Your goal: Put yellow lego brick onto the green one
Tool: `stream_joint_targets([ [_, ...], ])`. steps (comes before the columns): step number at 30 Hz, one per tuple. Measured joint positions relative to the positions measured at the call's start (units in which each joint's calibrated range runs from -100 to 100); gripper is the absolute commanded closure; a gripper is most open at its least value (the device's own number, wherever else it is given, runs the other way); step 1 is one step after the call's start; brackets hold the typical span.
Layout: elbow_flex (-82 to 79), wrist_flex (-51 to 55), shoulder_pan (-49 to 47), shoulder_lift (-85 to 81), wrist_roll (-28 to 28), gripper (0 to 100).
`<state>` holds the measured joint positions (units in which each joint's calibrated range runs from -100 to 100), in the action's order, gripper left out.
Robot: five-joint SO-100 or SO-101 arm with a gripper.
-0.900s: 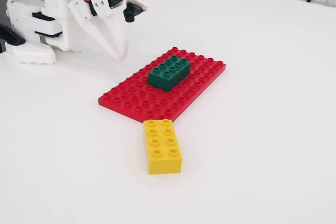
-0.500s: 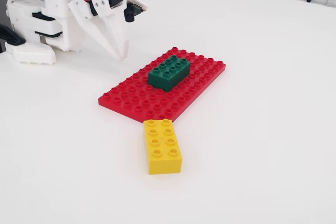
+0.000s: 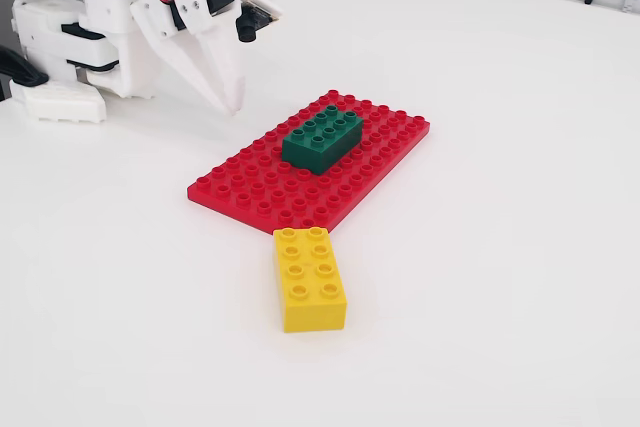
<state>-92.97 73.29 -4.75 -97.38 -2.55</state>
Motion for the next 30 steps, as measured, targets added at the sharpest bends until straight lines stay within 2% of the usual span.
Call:
stream_joint_targets([
  [11,0.00,0.00,-0.07,0.00,0.00,98],
  [18,1.98,0.52,0.37,0.17,-0.16,93],
  [25,10.82,3.46,2.43,1.27,-3.12,93],
  [30,27.23,8.12,2.51,4.81,-3.48,84],
])
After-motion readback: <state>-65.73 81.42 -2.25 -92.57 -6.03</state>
